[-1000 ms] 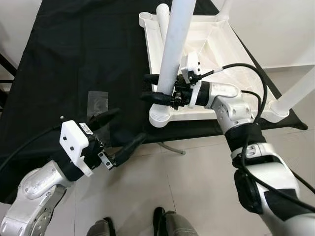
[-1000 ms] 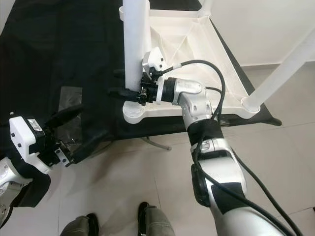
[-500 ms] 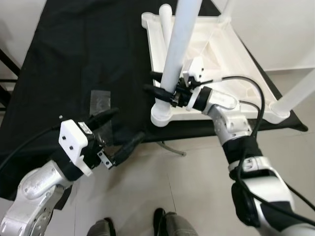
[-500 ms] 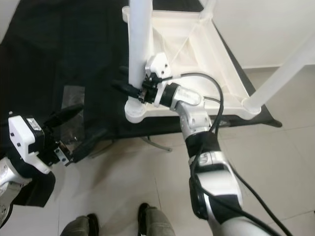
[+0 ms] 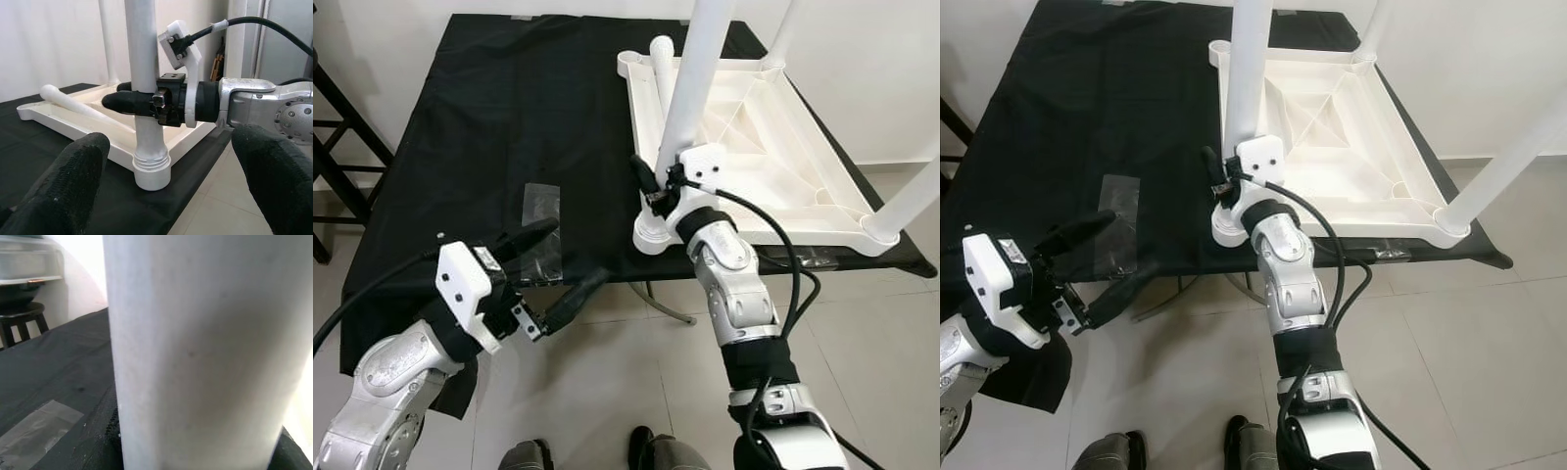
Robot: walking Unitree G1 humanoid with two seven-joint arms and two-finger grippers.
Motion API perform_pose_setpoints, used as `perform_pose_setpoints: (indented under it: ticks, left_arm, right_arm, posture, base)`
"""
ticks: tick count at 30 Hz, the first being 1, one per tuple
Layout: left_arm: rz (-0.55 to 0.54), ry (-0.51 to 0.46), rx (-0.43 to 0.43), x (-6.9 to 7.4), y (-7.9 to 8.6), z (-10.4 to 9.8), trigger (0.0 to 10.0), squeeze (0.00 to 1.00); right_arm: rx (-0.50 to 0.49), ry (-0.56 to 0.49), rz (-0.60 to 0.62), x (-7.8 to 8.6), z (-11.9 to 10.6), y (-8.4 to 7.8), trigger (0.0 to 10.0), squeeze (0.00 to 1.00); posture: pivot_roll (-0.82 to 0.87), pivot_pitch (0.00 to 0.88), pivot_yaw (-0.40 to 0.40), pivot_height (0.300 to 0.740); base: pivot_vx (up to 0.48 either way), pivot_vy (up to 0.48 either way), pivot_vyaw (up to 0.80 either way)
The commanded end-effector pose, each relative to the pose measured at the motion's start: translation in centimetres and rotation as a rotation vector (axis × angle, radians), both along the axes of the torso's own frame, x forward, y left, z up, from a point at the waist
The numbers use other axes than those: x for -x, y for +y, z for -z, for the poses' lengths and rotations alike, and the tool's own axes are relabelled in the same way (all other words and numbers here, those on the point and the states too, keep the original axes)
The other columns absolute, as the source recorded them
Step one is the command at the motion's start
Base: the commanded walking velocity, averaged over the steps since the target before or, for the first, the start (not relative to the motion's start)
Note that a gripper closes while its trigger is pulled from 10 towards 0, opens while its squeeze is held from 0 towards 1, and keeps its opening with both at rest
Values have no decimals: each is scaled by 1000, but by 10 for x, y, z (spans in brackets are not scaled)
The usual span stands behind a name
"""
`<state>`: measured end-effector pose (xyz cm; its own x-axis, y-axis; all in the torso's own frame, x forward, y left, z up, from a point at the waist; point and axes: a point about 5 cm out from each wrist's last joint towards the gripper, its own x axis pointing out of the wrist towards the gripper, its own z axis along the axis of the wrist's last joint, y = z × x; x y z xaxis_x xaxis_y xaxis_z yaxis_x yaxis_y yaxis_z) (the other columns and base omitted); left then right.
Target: Building children table
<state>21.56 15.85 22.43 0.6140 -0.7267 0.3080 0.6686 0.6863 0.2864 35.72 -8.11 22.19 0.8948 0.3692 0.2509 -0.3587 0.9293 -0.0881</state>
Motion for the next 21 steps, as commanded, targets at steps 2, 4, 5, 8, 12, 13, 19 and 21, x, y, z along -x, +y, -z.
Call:
perform_pose_setpoints:
  ticks: [2,4,5,8,12,13,19,21]
  left_arm:
    - [7,10,1,0,-1,3,10000,0]
    - [8,7,1,0,-1,2,10000,0]
    - [8,5,4,0,-2,1,10000,0]
    - [7,2,8,1,-2,1,10000,0]
    - [5,2,7,1,-3,1,10000,0]
    - [5,2,7,1,-3,1,10000,0]
    - [4,-3,21,3,-4,-1,10000,0]
    - [2,-4,19,3,-4,-1,10000,0]
  right_arm:
    - [53,116,40,-1,25,-7,10000,1000]
    - [39,80,-28,-1,13,-5,10000,1000]
    - [32,43,-74,-5,2,-6,10000,1000]
    - [21,-12,-180,-12,-18,-9,10000,784]
    - [66,-42,-364,-15,-32,-12,10000,0]
    - [66,-42,-364,-15,-32,-12,10000,0]
    - [339,-35,-746,-17,-45,-25,10000,0]
    - [354,-32,-767,-20,-48,-23,10000,0]
  posture:
    - [55,249,-87,740]
    - [56,251,-91,740]
    - [52,255,-94,740]
    - [49,257,-96,740]
    - [54,264,-103,740]
    - [54,264,-103,740]
    - [66,264,-107,740]
    - [70,263,-108,740]
  base:
    - [0,0,0]
    - [0,0,0]
    - [0,0,0]
    - [0,0,0]
    - [0,0,0]
    - [0,0,0]
    - [0,0,0]
    - [0,0,0]
